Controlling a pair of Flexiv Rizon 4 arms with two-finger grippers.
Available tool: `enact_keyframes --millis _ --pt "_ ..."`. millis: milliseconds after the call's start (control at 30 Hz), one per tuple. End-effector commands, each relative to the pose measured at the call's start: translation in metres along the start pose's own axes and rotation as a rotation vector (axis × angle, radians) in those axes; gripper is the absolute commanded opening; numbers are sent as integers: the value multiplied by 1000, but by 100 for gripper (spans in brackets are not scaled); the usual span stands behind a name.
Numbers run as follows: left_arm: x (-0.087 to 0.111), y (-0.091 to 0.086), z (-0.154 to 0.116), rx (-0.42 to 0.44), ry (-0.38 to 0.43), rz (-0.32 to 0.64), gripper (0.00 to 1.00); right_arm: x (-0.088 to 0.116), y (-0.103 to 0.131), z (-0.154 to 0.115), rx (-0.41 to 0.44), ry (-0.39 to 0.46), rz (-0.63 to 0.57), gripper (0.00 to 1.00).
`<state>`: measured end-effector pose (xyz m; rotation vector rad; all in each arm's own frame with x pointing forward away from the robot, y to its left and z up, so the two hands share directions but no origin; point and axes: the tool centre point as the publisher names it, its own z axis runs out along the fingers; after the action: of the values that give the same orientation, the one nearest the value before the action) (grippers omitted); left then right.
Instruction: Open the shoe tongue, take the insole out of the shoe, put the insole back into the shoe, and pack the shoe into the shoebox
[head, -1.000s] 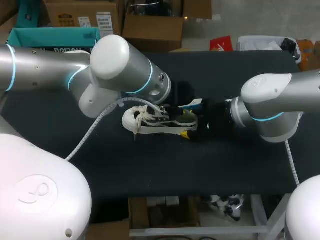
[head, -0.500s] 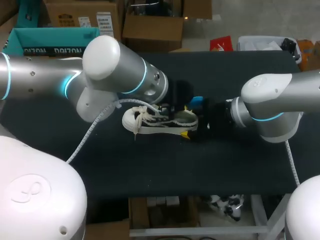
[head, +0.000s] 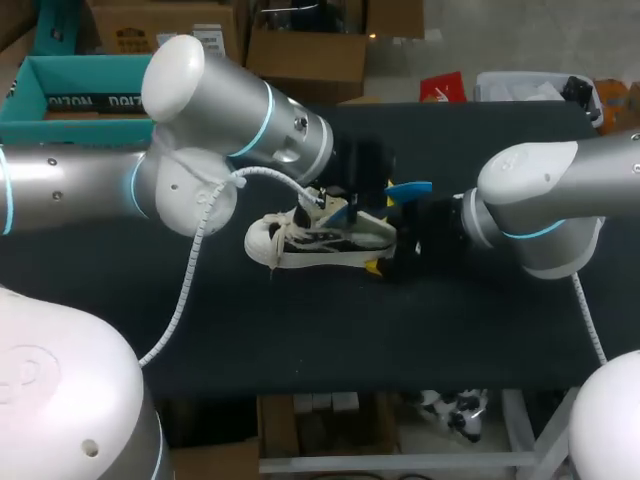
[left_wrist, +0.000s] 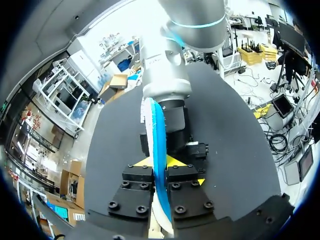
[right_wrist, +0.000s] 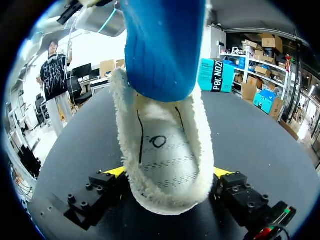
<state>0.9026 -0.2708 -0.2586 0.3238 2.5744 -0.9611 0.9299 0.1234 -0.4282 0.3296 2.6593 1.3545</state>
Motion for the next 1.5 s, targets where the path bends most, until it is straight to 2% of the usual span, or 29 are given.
enact_keyframes --millis 33,333,567,667,867,1033,1500 --pt "-2 -11 -7 125 47 16 0 6 1 -18 42 -13 10 100" --pt "1 -46 -28 247 70 44 0 5 2 -55 103 -26 3 100" --pt "-8 -52 -64 375 121 29 0 -7 19 -90 195 -6 -43 100" --pt "-12 -51 -81 401 112 15 0 -15 29 -101 238 15 -70 100" --pt "-27 -41 -110 467 122 -24 0 -35 51 -115 319 60 -140 100" --pt "-35 -30 -137 514 128 -20 0 -48 68 -116 368 99 -184 100" --pt "-36 9 -200 568 117 21 0 -73 106 -106 483 170 -254 100"
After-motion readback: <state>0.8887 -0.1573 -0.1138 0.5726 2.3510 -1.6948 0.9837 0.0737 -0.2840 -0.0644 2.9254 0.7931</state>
